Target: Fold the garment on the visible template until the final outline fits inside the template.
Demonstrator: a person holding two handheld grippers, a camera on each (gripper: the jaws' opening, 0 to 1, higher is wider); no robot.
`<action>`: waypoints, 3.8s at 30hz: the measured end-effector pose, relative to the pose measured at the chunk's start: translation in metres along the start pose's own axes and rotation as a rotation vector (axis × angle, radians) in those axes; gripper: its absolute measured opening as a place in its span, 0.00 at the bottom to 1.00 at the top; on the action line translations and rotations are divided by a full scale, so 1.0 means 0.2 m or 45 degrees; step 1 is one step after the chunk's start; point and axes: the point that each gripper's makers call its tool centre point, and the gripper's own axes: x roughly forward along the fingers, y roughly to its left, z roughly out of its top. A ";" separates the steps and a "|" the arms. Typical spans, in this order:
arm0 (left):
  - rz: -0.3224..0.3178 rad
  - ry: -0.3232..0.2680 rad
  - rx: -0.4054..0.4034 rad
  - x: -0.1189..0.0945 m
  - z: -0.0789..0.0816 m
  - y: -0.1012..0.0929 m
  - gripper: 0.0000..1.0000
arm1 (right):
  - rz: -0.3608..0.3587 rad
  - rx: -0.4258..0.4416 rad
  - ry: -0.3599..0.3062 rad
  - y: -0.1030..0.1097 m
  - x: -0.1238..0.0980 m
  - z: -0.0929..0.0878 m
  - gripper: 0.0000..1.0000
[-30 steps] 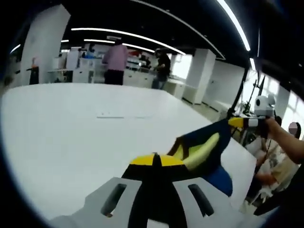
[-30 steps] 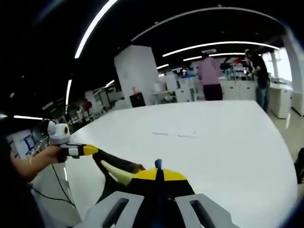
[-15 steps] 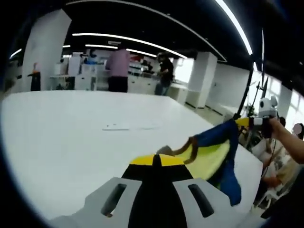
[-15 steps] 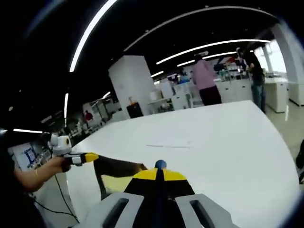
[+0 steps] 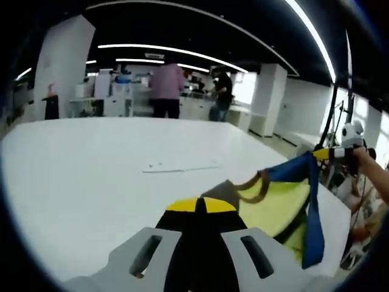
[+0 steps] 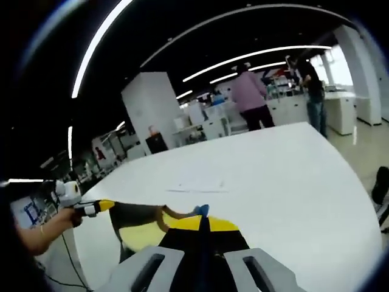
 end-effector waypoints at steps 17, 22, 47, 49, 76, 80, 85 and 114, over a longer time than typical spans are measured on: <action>0.057 0.135 0.095 0.28 -0.18 0.18 0.00 | -0.154 -0.043 0.114 -0.26 0.28 -0.12 0.00; 0.083 0.189 0.095 0.31 -0.24 0.22 0.00 | -0.187 -0.070 0.151 -0.32 0.34 -0.17 0.00; 0.006 0.129 0.151 0.23 -0.20 0.14 0.30 | -0.148 -0.168 0.285 -0.28 0.32 -0.31 0.40; -0.006 0.126 0.177 0.21 -0.20 0.12 0.36 | -0.113 -0.210 0.293 -0.23 0.31 -0.32 0.47; -0.285 0.148 0.277 -0.19 -0.39 -0.41 0.54 | 0.356 -0.440 0.531 0.41 -0.05 -0.76 0.62; -0.321 0.169 0.300 -0.24 -0.46 -0.50 0.53 | 0.386 -0.462 0.550 0.45 -0.10 -0.82 0.60; -0.354 0.196 0.305 -0.30 -0.55 -0.58 0.50 | 0.433 -0.477 0.580 0.50 -0.17 -0.91 0.56; -0.328 0.393 0.590 -0.31 -0.93 -0.75 0.17 | 0.374 -0.933 0.618 0.50 -0.23 -1.16 0.23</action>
